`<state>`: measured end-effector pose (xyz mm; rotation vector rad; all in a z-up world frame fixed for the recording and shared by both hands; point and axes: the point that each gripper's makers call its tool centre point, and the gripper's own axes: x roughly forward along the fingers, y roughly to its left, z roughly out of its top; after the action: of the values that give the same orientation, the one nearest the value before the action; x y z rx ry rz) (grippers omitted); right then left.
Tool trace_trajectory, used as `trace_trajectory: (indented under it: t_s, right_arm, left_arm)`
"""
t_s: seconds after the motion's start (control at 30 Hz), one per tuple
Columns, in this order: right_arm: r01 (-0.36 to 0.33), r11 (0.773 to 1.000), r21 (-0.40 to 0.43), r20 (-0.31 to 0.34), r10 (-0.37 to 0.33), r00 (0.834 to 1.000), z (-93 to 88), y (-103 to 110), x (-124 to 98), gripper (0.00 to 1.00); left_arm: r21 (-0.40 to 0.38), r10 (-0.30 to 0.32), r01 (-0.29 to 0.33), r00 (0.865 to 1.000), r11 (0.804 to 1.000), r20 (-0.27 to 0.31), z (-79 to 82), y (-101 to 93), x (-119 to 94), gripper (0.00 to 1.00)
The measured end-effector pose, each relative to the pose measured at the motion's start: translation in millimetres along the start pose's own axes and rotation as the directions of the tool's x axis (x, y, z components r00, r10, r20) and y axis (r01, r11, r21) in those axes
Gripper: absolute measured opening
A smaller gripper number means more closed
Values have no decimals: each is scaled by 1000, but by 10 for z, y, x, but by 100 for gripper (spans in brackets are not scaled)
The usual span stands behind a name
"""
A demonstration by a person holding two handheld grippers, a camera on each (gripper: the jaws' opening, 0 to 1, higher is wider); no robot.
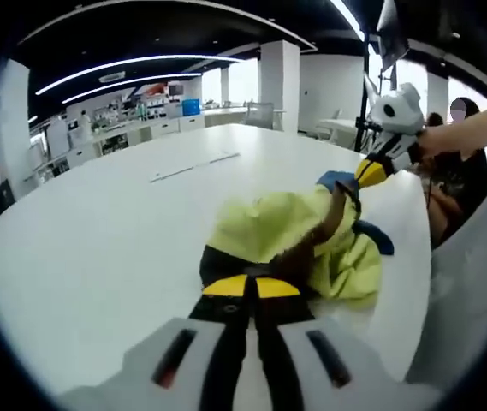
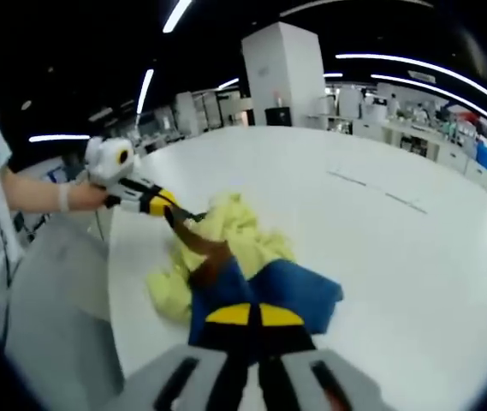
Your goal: Fold the garment on the visible template until the final outline fits inside the template.
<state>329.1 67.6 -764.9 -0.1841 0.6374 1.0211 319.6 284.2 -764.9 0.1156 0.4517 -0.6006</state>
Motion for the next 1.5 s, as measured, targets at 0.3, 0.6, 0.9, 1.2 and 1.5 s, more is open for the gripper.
trace_trajectory:
  t_s: [0.3,0.6,0.9,1.2,1.5]
  right_arm:
    - [45,999,-28,117,-42,992,485,-120,-229,0]
    - [111,993,-47,264,-94,960,1075,-227,-545,0]
    - [138,989,-50,414,-105,904,1715,-229,-855,0]
    - [199,978,-59,491,-145,859,2030,-330,-928,0]
    - [214,976,-40,456,-173,873,2018,-720,-598,0]
  left_arm:
    - [30,14,-17,994,999,107,643,45,-158,0]
    - [30,10,-16,978,999,208,1209,61,-261,0]
    - [-17,19,-14,942,1000,334,1740,284,-393,0]
    - [12,21,-27,930,1000,366,2101,489,-289,0]
    - [-32,44,-36,950,999,308,1962,779,114,0]
